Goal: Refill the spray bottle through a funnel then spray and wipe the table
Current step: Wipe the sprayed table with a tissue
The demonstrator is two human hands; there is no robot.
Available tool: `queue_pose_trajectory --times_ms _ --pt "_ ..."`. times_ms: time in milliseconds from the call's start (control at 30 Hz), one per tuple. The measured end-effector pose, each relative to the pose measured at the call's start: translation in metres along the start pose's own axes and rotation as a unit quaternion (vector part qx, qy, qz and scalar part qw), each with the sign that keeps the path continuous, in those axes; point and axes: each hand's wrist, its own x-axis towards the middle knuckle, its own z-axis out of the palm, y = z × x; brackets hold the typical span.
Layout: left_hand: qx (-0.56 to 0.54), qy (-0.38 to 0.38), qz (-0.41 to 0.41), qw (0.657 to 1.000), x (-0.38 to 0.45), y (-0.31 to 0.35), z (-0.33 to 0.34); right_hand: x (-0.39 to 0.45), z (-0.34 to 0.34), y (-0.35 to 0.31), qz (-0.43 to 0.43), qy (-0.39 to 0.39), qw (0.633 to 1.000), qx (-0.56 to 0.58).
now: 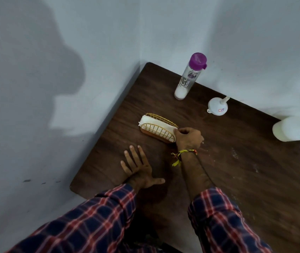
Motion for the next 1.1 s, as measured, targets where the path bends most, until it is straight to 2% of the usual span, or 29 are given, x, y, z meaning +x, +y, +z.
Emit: queue_pose_trajectory --times_ms 133,267,367,500,633,733,933,1100 --pt "-0.002 -0.006 0.005 1.000 -0.001 0.000 -0.002 -0.004 0.004 0.001 -0.012 0.002 1.000 0.006" --pt "-0.006 -0.015 0.002 1.000 0.000 0.001 -0.003 -0.008 0.002 0.001 -0.030 0.011 0.998 0.059" --pt "-0.005 -0.009 0.001 1.000 0.001 0.001 -0.003 -0.015 -0.002 -0.001 -0.086 0.026 0.994 0.069" --pt "-0.005 -0.008 0.002 1.000 0.000 0.000 -0.002 -0.024 -0.003 0.001 -0.166 0.089 0.977 0.099" --pt "-0.004 -0.004 -0.001 1.000 0.001 -0.001 -0.001 -0.025 0.000 0.006 -0.135 0.112 0.965 0.193" --pt "-0.004 -0.002 -0.003 1.000 0.001 -0.001 -0.002 -0.023 -0.001 0.008 -0.112 0.060 0.968 0.218" --pt "0.001 -0.004 -0.001 1.000 -0.001 0.000 -0.005 -0.035 -0.017 -0.009 -0.301 0.057 0.936 0.174" --pt "-0.002 -0.007 0.000 1.000 -0.002 -0.001 -0.006 -0.045 -0.039 -0.007 -0.338 0.093 0.921 0.171"
